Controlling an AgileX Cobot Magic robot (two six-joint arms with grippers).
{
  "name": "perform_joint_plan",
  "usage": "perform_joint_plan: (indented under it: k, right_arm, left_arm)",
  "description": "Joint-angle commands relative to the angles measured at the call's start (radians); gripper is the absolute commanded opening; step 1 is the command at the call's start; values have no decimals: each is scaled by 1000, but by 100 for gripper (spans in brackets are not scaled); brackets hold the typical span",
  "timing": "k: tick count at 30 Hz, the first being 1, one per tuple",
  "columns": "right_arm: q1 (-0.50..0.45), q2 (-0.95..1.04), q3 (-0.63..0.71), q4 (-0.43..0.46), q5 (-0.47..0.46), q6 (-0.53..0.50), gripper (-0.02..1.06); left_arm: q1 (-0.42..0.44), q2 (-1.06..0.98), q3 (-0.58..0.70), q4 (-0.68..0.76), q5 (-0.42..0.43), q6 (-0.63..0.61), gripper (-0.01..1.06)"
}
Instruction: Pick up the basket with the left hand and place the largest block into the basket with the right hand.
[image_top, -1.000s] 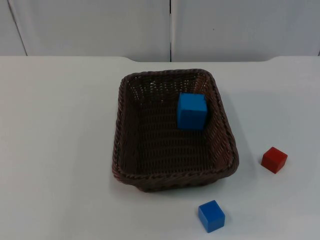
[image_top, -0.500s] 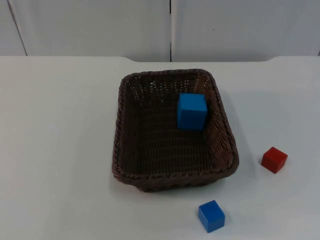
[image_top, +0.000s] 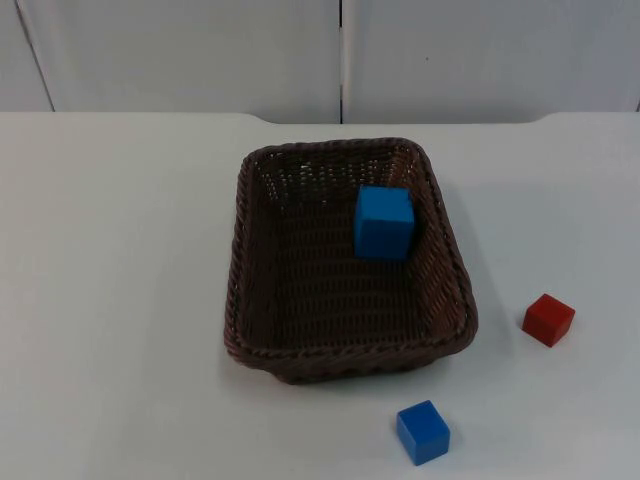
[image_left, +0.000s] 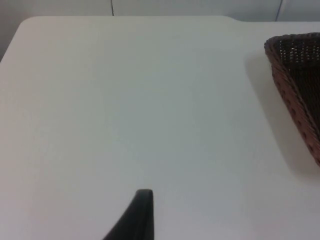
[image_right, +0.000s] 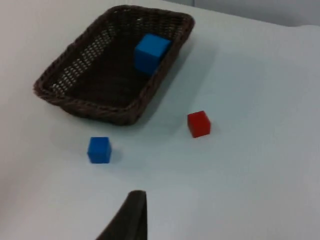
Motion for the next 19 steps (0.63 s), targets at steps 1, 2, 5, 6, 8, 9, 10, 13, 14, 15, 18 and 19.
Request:
perform_joint_plan:
  k: [1, 2, 5, 6, 8, 9, 10, 13, 14, 15, 18, 19]
  right_arm:
    - [-55, -3, -1, 1, -4, -2, 105]
    - [-84, -3, -1, 1, -4, -2, 105]
    - [-134, -3, -1, 1, -4, -2, 105]
    - [-161, -3, -1, 1, -4, -2, 105]
    - [-185, -3, -1, 1, -4, -2, 105]
    - [-205, -3, -1, 1, -4, -2, 105]
    - [-230, -3, -1, 1, -4, -2, 105]
    - [-299, -3, -1, 1, -4, -2, 105]
    - [-299, -3, -1, 1, -4, -2, 105]
    - [-333, -3, -1, 1, -4, -2, 105]
    - [-384, -3, -1, 1, -4, -2, 105]
    - [-384, -3, -1, 1, -4, -2, 105]
  left_arm:
    - [3, -4, 6, 2, 2, -3, 105]
    - [3, -4, 6, 2, 2, -3, 105]
    - [3, -4, 6, 2, 2, -3, 105]
    - [3, -4, 6, 2, 2, -3, 105]
    - [3, -4, 6, 2, 2, -3, 105]
    - [3, -4, 6, 2, 2, -3, 105]
    - [3, -4, 6, 2, 2, -3, 105]
    - [3, -4, 6, 2, 2, -3, 105]
    - [3, -4, 6, 2, 2, -3, 105]
    - [3, -4, 6, 2, 2, -3, 105]
    - [3, -4, 6, 2, 2, -3, 105]
    - [3, -4, 6, 2, 2, -3, 105]
